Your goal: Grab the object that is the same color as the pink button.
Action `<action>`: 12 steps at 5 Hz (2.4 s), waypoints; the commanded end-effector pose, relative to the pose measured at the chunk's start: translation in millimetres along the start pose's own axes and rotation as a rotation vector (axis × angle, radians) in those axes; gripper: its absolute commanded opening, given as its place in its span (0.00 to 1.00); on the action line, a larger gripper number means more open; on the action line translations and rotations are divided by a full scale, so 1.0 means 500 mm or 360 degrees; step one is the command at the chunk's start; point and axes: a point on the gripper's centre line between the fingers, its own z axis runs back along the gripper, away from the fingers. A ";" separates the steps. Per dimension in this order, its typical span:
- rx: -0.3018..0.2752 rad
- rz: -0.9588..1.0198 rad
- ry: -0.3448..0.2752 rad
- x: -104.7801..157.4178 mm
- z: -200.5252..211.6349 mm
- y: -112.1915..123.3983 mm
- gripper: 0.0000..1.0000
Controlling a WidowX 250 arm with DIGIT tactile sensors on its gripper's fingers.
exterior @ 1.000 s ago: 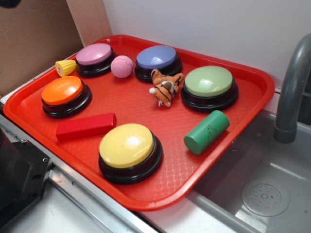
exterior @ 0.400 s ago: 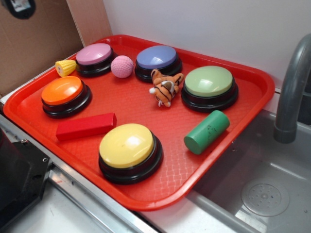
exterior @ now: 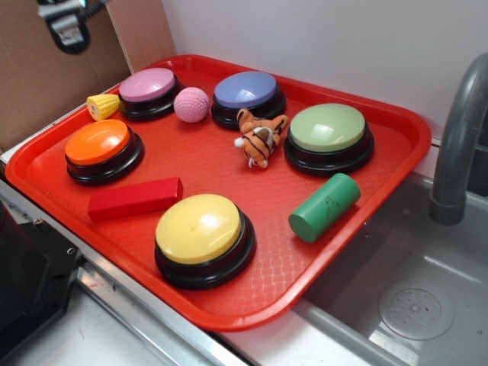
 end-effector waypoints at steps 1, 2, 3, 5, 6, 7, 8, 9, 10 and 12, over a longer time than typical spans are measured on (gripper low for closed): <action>0.0097 -0.0267 -0.0108 0.075 -0.066 0.064 1.00; 0.0131 -0.0286 -0.0134 0.101 -0.112 0.088 1.00; 0.0127 -0.0239 -0.0182 0.121 -0.158 0.108 1.00; 0.0138 -0.0356 -0.0243 0.154 -0.223 0.127 1.00; 0.0145 -0.0377 -0.0233 0.155 -0.245 0.133 1.00; 0.0131 -0.0392 -0.0217 0.155 -0.262 0.138 1.00; 0.0129 -0.0388 -0.0184 0.147 -0.268 0.141 0.98; 0.0143 -0.0349 -0.0158 0.140 -0.275 0.143 0.00; 0.0134 -0.0334 -0.0150 0.126 -0.279 0.142 0.00; 0.0029 -0.0208 -0.0095 0.099 -0.267 0.133 0.00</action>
